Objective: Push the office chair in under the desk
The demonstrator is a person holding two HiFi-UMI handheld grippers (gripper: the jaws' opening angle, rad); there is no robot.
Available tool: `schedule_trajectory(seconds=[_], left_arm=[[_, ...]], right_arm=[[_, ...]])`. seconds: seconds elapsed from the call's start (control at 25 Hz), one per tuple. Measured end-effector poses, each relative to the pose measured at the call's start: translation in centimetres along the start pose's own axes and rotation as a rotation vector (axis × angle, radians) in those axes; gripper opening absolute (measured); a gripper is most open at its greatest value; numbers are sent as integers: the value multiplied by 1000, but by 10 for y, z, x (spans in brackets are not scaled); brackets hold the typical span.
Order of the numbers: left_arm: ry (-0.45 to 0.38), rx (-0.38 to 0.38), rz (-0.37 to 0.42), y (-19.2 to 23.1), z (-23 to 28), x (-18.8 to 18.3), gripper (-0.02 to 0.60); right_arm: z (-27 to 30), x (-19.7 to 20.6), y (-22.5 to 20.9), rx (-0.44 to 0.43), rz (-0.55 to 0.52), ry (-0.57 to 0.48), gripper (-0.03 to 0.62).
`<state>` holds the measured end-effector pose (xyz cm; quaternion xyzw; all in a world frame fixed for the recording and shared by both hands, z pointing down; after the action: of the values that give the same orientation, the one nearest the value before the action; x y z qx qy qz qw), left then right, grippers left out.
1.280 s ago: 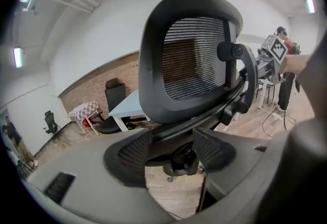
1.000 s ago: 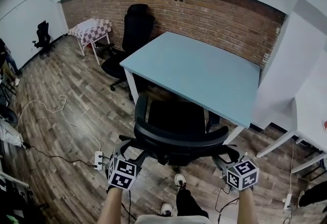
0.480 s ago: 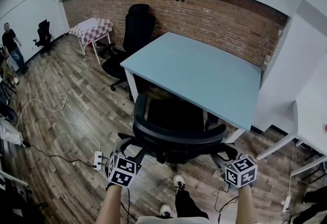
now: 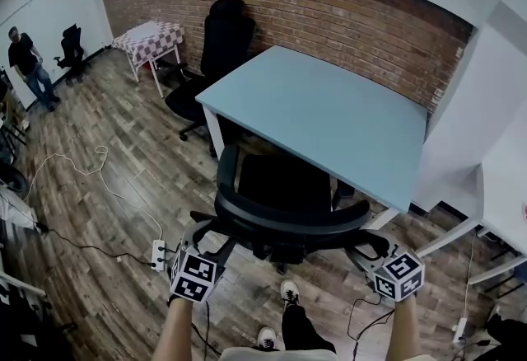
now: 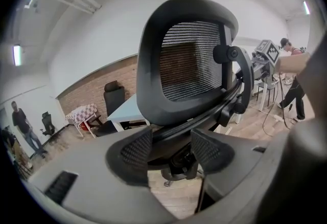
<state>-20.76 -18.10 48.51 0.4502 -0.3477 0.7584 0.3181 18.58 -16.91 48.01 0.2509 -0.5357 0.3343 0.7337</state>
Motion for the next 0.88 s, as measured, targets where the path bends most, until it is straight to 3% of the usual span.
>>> schedule_trajectory(seconds=[0.32, 0.8, 0.88], left_arm=[[-12, 16, 0, -1, 0, 2, 276], [3, 20, -2, -3, 0, -1, 275], [14, 18, 0, -5, -1, -1, 275]], right_arm=[[0, 6, -22, -56, -118, 91, 309], [1, 19, -29, -77, -428, 294, 305], [3, 19, -26, -87, -494, 310, 265]])
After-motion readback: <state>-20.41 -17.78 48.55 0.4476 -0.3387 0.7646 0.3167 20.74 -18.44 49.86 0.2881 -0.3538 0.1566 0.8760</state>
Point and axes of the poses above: the fingertips, and each gripper's own axes: z forward along the fingers, y to its left, x out of its underside, the point moved 9 cm from there along -z, backward along the fingers, and after that the axes turned 11 degrees about -y, right-handed, at the moved point
